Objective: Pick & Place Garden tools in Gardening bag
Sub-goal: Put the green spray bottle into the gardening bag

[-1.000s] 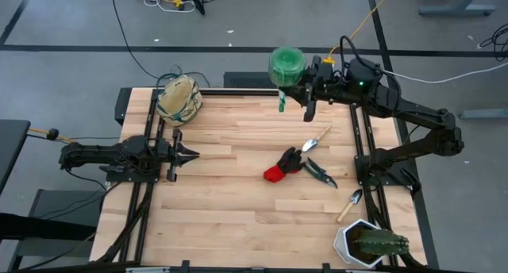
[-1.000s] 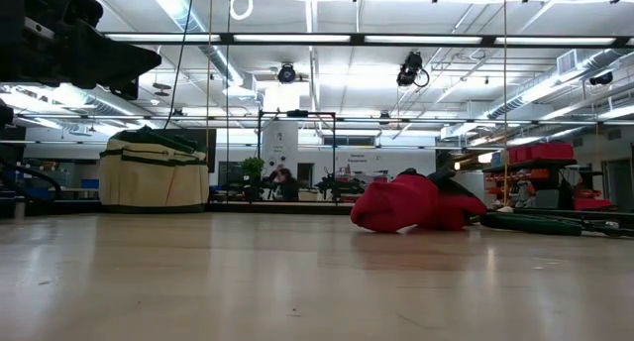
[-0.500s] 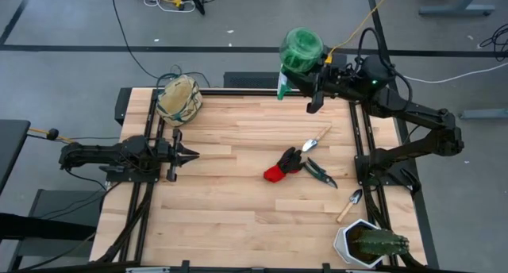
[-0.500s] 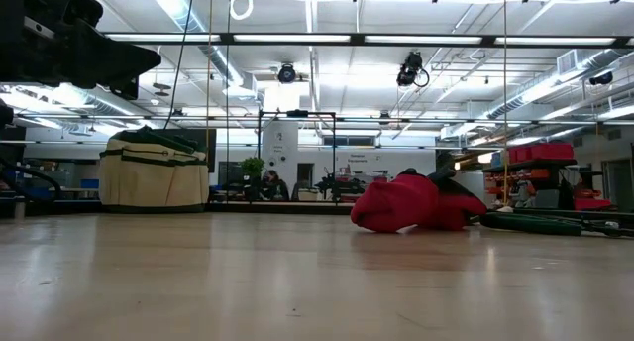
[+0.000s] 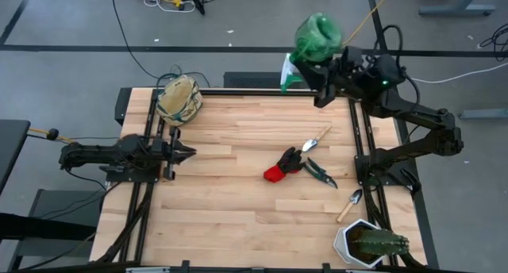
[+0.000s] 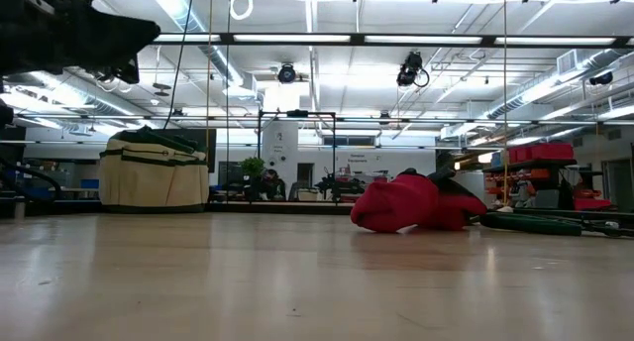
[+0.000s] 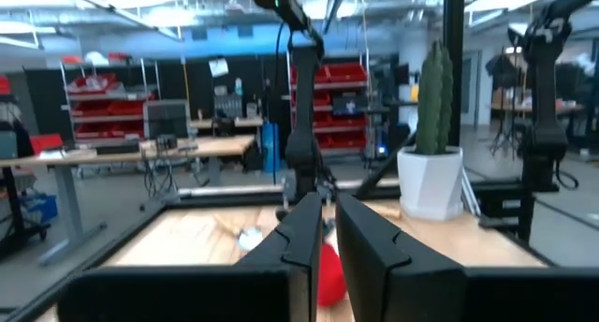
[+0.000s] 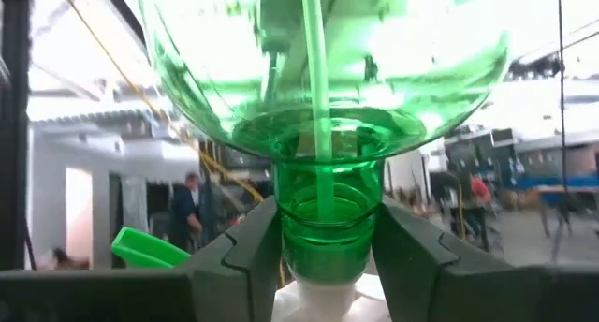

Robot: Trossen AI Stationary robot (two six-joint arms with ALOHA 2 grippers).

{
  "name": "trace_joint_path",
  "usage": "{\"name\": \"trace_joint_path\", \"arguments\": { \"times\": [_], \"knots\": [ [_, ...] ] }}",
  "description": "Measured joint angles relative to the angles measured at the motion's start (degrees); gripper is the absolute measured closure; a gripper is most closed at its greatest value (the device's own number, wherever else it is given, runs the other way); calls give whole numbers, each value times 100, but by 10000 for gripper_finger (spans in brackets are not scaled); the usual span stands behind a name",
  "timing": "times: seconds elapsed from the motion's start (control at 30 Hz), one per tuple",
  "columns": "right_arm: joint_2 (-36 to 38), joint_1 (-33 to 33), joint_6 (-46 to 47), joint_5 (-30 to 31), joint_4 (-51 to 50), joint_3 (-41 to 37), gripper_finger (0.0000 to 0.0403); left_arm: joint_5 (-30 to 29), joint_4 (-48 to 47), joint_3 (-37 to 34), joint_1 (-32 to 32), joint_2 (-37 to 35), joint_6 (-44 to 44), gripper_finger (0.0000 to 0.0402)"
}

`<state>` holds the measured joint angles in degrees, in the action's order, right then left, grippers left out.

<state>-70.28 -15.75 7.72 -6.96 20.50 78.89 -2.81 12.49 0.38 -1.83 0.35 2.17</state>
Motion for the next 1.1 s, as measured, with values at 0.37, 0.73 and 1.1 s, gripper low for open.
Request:
{"name": "trace_joint_path", "arguments": {
  "times": [0.37,0.73,1.1],
  "knots": [
    [-79,0,929,155,907,0,254,-291,858,0,-2,-1,848,358],
    [-101,0,1025,326,1300,0,254,-787,1036,505,0,16,1060,358],
    [-101,0,981,295,1286,0,254,-812,1013,1286,0,1010,1127,358]
  ]
}}
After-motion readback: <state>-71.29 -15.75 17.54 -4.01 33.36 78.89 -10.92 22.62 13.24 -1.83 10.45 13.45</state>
